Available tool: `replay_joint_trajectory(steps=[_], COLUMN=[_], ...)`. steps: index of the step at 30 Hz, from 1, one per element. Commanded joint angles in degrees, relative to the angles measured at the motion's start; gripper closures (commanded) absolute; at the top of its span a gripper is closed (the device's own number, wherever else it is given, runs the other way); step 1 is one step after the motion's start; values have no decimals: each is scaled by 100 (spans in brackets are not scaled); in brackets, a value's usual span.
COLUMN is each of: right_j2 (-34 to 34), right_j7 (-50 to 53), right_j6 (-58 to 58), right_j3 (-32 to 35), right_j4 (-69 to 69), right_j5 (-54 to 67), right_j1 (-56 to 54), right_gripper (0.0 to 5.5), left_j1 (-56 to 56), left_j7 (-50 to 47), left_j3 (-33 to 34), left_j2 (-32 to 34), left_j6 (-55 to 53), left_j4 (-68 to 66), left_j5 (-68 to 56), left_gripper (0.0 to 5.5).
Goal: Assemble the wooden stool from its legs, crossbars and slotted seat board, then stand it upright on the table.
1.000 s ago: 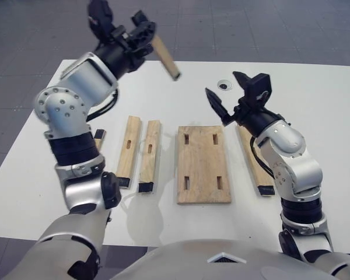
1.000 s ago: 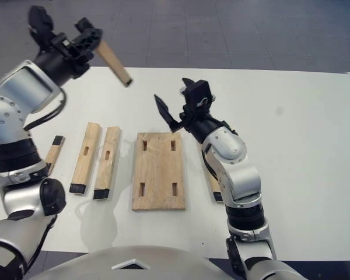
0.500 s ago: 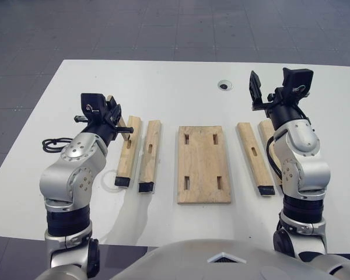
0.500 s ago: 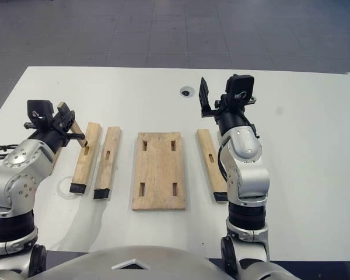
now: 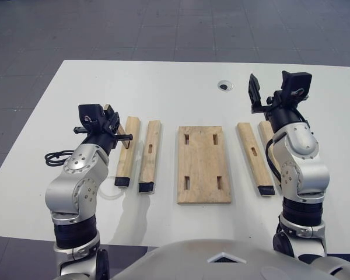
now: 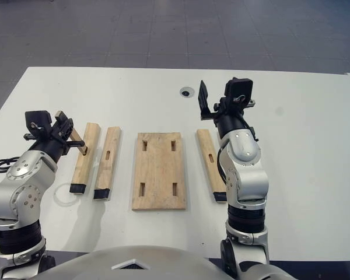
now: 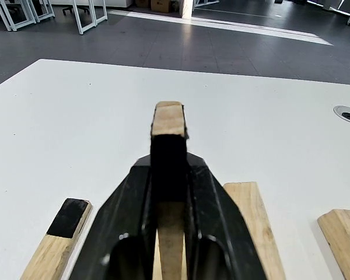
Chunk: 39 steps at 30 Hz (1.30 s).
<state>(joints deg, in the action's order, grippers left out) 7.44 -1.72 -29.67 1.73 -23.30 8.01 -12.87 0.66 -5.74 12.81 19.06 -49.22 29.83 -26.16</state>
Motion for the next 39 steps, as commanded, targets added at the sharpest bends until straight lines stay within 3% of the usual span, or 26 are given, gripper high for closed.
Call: replay_joint_trajectory(steps=[1,15,23,39], right_j2=[5,17,32,-3], right_j7=[10,-24,-69,-91], right_j6=[-88,-194,-216,-167], right_j3=[42,54,53,-17], right_j4=[-72,-179,-129,-32], right_j5=[-29,-59,-90,-147], right_j1=[-33,-53,-159,-246], right_gripper=[123,123,123,123], left_j1=[-240,-1595,-2564,-920], left_j7=[-19,827,771,763], left_j3=[2,-446,-802,-935], left_j2=[-134,-579,-1013,-1054], left_j6=[-41,2697,3751,3377], left_j4=[33,-1451,-1863,-1489], left_j5=[179,1114,1613,1778], left_gripper=[508,508,508,508])
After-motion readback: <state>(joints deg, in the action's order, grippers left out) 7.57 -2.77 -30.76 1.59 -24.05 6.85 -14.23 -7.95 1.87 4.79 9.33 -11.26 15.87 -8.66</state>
